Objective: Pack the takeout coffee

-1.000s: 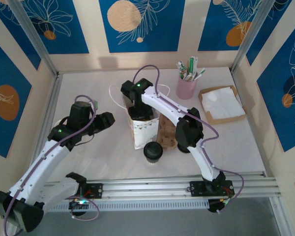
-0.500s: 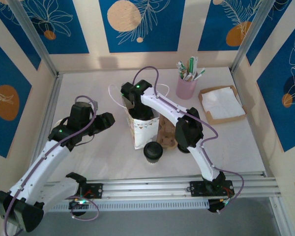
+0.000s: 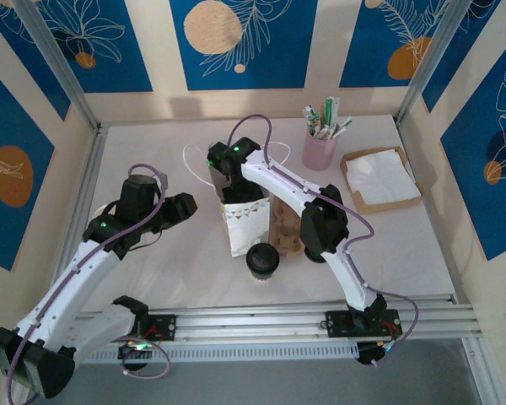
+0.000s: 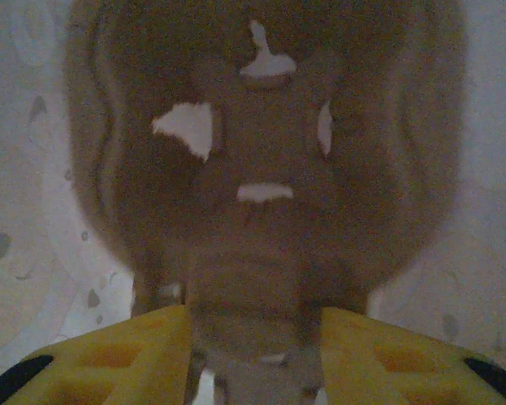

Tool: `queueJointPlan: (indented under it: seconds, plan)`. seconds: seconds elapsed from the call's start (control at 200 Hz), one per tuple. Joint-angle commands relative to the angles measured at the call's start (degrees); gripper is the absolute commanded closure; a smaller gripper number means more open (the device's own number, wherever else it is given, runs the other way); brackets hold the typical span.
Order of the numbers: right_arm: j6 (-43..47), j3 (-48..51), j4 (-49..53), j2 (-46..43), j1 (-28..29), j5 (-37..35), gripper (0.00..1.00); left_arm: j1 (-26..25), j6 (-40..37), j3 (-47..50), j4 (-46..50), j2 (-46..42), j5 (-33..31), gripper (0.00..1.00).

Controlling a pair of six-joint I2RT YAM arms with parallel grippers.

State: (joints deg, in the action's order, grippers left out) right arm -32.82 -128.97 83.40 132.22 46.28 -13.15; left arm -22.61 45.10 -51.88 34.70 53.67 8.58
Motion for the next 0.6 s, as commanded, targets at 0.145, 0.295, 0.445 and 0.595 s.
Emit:
queueJointPlan:
  seconds: [0.145, 0.295, 0.445, 0.595]
  plan:
    - [-0.06, 0.0, 3.17, -3.37, 0.74, -0.21, 0.47, 0.86, 0.47, 0.53, -1.21, -0.85, 0.24, 0.44]
    - [-0.15, -0.49, 3.25, -3.95, 0.76, -0.21, 0.43, 0.81, 0.47, 0.64, -1.3, -0.84, 0.21, 0.44]
    - [-0.24, -1.19, 3.47, -4.25, 0.87, -0.11, 0.4, 0.81, 0.53, 0.76, -1.3, -0.95, 0.21, 0.44]
    - [-0.23, -1.56, 3.69, -4.95, 0.97, -0.04, 0.35, 0.82, 0.55, 0.64, -1.21, -1.02, 0.12, 0.44]
